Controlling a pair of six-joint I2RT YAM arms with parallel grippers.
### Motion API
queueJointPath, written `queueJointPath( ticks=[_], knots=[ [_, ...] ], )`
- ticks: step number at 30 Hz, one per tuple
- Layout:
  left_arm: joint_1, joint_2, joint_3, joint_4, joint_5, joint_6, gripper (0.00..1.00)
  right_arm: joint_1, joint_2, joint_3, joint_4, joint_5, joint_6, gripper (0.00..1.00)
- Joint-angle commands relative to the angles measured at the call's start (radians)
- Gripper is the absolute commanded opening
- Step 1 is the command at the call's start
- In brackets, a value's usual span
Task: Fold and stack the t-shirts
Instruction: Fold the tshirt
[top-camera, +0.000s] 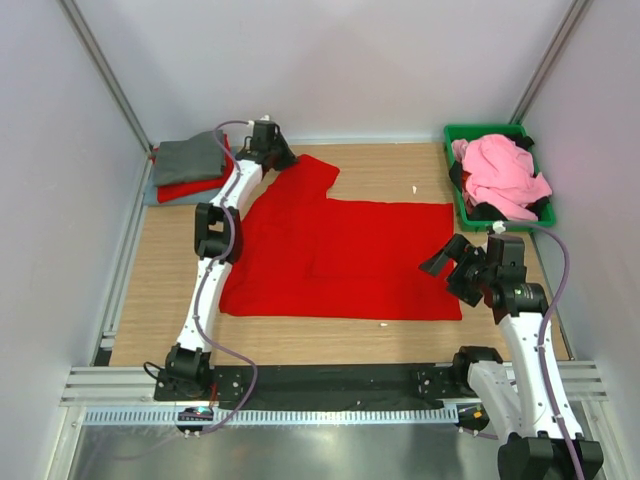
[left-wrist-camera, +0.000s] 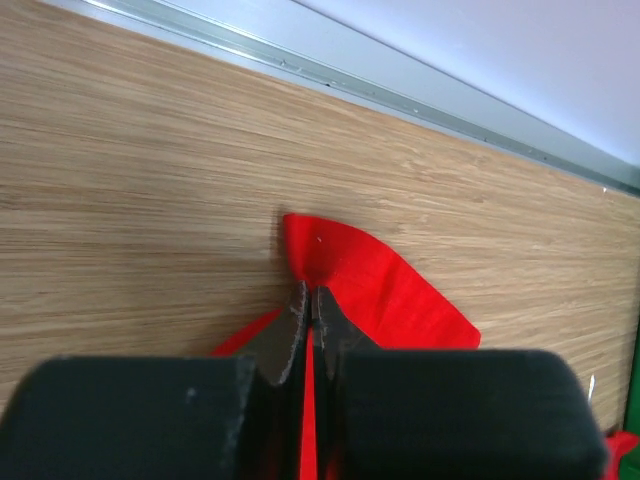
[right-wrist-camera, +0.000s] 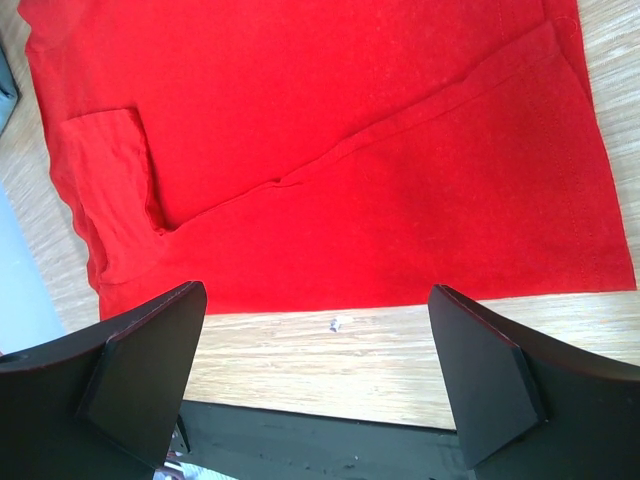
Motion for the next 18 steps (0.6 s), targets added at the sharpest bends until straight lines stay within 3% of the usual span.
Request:
queueJointPath(
  ticks=[1, 8, 18],
  knots=[
    [0.004, 0.011, -0.005, 0.056, 0.000, -0.001, 0.00, 0.001, 0.008, 0.002, 0.040, -0.016, -0.017, 1.00],
    [0.004, -0.012, -0.017, 0.078, 0.017, 0.005, 0.00, 0.001, 0.014, -0.007, 0.052, -0.020, -0.009, 1.00],
    [0.004, -0.179, -0.136, 0.060, 0.034, 0.042, 0.00, 0.001, 0.048, 0.016, 0.104, -0.014, 0.004, 1.00]
  ],
)
